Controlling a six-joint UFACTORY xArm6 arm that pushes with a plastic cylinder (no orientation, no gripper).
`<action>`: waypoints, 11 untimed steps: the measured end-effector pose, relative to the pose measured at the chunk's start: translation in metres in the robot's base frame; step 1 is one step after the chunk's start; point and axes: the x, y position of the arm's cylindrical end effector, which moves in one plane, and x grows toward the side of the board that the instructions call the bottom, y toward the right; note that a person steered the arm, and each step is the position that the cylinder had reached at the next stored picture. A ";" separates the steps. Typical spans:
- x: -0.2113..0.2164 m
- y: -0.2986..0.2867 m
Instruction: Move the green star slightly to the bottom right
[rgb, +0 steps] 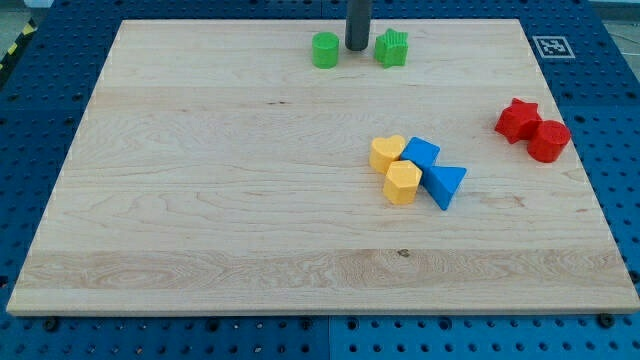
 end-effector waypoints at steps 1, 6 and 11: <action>-0.001 0.000; 0.005 0.035; 0.007 0.063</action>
